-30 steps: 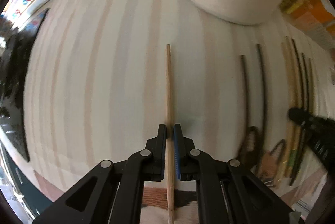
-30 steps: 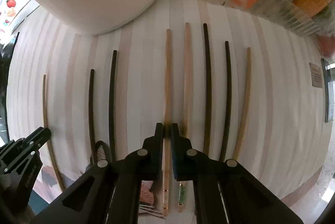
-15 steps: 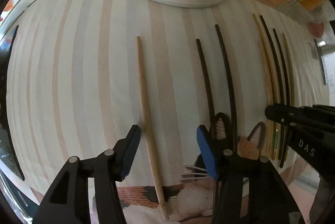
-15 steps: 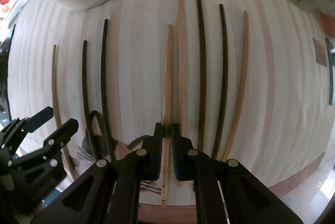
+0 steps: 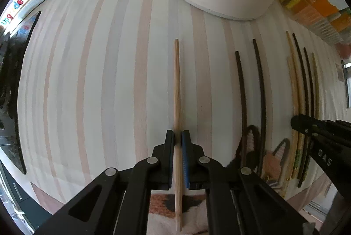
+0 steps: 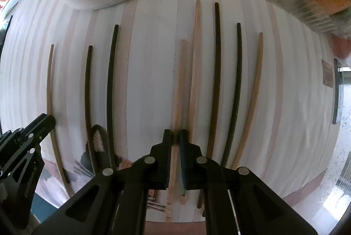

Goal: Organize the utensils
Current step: 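Lift the chopsticks with both grippers and carry them above the cream holder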

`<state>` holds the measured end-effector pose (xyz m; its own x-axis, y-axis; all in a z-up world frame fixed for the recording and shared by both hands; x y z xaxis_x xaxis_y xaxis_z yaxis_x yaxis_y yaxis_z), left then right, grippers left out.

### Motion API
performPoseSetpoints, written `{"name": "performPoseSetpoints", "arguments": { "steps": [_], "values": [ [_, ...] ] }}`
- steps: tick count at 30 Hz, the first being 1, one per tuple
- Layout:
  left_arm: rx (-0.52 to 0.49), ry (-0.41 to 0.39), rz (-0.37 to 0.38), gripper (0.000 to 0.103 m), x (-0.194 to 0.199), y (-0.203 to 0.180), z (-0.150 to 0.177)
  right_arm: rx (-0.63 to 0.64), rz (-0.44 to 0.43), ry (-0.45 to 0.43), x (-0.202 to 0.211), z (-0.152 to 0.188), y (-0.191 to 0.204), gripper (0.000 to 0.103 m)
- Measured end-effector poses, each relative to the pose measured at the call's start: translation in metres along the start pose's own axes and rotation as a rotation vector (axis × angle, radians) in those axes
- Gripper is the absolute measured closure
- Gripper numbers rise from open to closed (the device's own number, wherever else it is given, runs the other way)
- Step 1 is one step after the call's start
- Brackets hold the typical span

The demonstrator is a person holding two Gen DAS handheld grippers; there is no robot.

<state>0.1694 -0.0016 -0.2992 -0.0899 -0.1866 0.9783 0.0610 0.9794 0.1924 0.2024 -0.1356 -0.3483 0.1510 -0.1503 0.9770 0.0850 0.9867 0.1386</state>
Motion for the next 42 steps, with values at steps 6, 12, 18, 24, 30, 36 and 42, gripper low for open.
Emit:
{"name": "performPoseSetpoints", "arguments": {
  "steps": [6,12,18,24,30,36,42],
  "values": [
    [-0.005,-0.072,0.003,0.098,0.031,0.012,0.005,-0.025,-0.048,-0.085,0.007,0.02,0.002,0.096],
    [0.039,-0.111,0.027,0.098,0.052,0.019,0.015,-0.015,-0.135,-0.183,0.042,0.032,0.014,0.096],
    [0.09,-0.187,0.056,0.098,0.081,0.039,0.004,0.012,-0.188,-0.306,0.088,0.038,0.03,0.096],
    [0.135,-0.295,0.097,0.099,0.133,0.052,-0.017,0.041,-0.226,-0.429,0.138,0.037,0.017,0.096],
    [0.183,-0.434,0.146,0.099,0.194,0.071,-0.041,0.054,-0.287,-0.561,0.195,0.036,0.02,0.096],
    [0.213,-0.588,0.162,0.099,0.254,0.078,-0.088,0.063,-0.357,-0.713,0.265,0.014,0.032,0.096],
    [0.261,-0.683,0.21,0.099,0.291,0.079,-0.142,0.068,-0.343,-0.88,0.315,-0.036,0.032,0.096]
  ]
}}
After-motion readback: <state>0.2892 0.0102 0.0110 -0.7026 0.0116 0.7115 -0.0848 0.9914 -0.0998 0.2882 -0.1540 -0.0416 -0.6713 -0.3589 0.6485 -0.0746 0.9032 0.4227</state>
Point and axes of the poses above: each gripper's, at about its wrist camera, not at the fingertips, and x roughly against the way its jaws point, y to its left, z to its underside, the point moved 4 cm from there along -x, roughly the way its jaws point, and after that the axes turned 13 degrees about -z, right-handed, at the moved point
